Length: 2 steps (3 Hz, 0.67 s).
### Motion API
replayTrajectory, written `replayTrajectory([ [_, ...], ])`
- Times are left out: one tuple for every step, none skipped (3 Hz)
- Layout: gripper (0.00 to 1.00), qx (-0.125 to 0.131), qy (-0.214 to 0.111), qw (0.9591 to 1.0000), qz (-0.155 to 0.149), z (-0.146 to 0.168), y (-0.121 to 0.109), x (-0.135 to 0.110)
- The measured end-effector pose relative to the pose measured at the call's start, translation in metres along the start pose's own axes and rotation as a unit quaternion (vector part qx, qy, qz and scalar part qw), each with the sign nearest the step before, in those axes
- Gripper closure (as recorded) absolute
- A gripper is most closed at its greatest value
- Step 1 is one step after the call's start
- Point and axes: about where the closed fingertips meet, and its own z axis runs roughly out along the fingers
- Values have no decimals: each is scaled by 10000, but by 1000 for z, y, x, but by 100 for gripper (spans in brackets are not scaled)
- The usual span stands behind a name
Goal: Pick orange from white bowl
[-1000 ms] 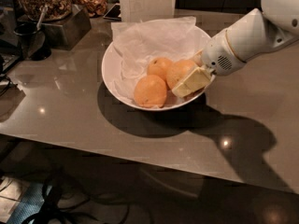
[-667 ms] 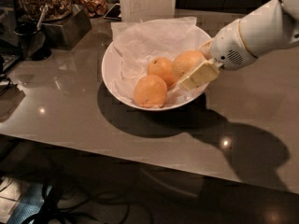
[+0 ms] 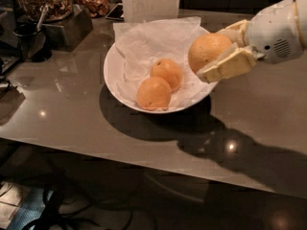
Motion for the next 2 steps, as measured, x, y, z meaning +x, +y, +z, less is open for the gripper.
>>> replayTrajectory([
  [100,-50,-234,9993,282,-23,18,11],
  [100,-33,-269,9991,330,-27,20,12],
])
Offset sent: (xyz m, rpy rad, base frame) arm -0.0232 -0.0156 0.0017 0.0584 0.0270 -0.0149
